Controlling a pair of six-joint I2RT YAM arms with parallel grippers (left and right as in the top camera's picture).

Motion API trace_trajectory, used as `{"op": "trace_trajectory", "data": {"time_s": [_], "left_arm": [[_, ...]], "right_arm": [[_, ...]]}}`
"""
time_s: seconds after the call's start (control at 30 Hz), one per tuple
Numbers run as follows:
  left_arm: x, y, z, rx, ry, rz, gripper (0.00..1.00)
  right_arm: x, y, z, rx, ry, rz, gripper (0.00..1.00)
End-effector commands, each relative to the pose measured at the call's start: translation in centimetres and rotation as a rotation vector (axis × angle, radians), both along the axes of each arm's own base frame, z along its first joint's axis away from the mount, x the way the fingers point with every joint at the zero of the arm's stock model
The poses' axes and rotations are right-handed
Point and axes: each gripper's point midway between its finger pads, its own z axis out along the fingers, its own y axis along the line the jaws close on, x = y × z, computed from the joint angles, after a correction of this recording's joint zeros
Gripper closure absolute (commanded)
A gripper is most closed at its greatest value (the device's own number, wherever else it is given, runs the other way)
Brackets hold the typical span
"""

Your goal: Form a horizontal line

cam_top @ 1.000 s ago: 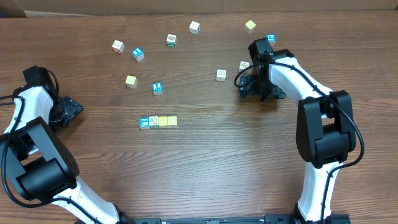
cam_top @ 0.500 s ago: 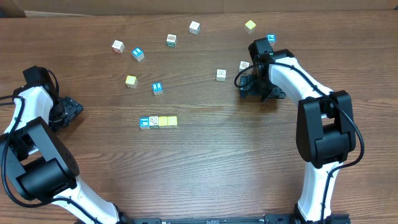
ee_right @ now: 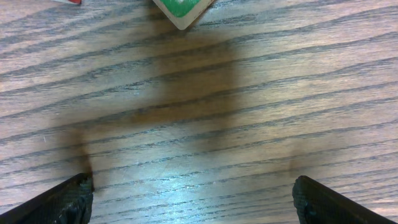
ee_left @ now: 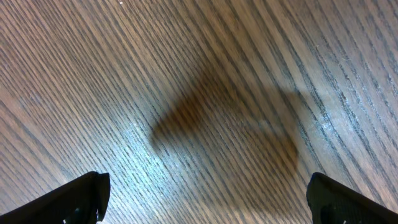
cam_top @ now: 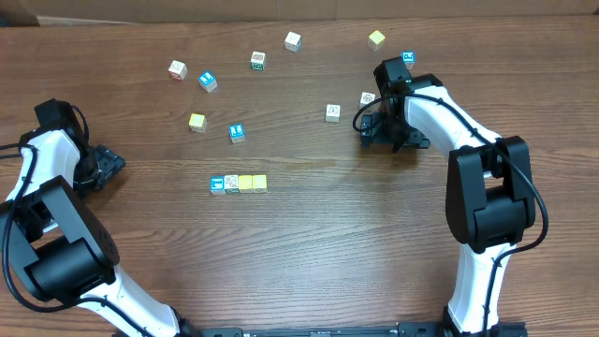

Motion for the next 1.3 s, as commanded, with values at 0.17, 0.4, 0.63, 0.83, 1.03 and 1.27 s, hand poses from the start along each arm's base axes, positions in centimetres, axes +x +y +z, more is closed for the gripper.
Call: {"op": "trace_trajectory", "data": {"time_s": [0.17, 0.4, 0.63, 0.83, 1.03, 1.27], "left_arm": [[-0.3, 0.2, -0.2, 0.005, 0.011, 0.004, 0.00], [-0.3, 0.2, -0.2, 0.005, 0.011, 0.004, 0.00], [-0.3, 0.2, -0.2, 0.006, 0.012, 0.004, 0.00], [-0.3, 0.2, -0.2, 0.006, 0.012, 0.004, 0.00], [-0.3, 0.2, -0.2, 0.006, 0.012, 0.004, 0.00], [-0.3, 0.2, -0.2, 0.006, 0.012, 0.004, 0.00]], "right_arm": [[-3.9, -1.0, -4.2, -0.069, 0.161, 0.042, 0.00], [-3.9, -1.0, -4.2, -0.069, 0.161, 0.042, 0.00], [-3.9, -1.0, -4.2, -0.069, 0.161, 0.042, 0.00], [-3.9, -1.0, -4.2, -0.069, 0.161, 0.042, 0.00], [-1.7, 0.7, -4.4, 0.020, 0.075, 0.033, 0.00], [0.9, 3.9, 1.7, 0.146, 0.061, 0.033, 0.96]]}}
